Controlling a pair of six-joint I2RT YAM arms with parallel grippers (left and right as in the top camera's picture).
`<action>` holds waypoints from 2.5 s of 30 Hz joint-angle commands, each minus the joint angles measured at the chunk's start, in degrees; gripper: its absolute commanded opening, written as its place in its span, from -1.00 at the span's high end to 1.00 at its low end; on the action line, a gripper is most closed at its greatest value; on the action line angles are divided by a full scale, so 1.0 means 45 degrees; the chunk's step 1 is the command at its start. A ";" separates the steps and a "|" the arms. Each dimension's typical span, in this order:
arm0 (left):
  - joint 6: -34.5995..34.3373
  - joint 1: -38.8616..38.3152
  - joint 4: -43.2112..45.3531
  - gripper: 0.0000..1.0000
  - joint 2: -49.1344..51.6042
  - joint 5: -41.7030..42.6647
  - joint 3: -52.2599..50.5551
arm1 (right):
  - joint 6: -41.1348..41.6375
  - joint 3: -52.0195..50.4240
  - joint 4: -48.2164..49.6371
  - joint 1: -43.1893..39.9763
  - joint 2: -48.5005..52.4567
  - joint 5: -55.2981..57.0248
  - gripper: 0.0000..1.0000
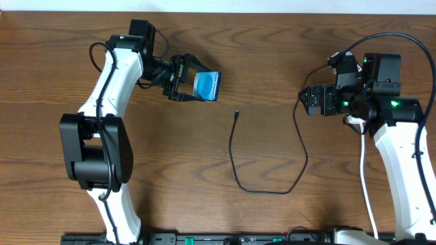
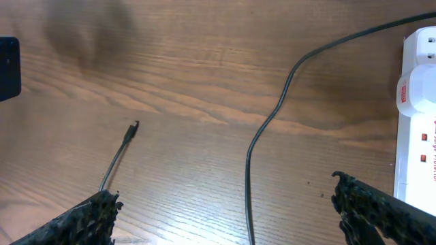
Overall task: Plug charger to phone and switch on socket
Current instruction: 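Lift the phone upright with the left gripper and hold it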
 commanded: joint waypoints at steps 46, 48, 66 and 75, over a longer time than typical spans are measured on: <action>-0.0461 0.0010 -0.1039 -0.03 -0.0379 0.1200 0.0015 | 0.0058 0.0287 0.0034 -0.0029 -0.0029 0.0015 -0.98; -0.0461 0.0010 -0.1039 -0.03 -0.0379 0.1190 0.0015 | 0.0058 0.0287 0.0039 -0.0029 -0.0029 0.0019 -0.98; -0.0525 0.0010 -0.1039 -0.03 -0.0379 0.0651 0.0015 | 0.0602 0.0287 0.0058 -0.0029 -0.0029 -0.0029 -0.99; -0.0651 0.0010 -0.1044 -0.03 -0.0379 0.0112 0.0015 | 0.0636 0.0287 0.0126 -0.0029 -0.0029 -0.0029 -0.98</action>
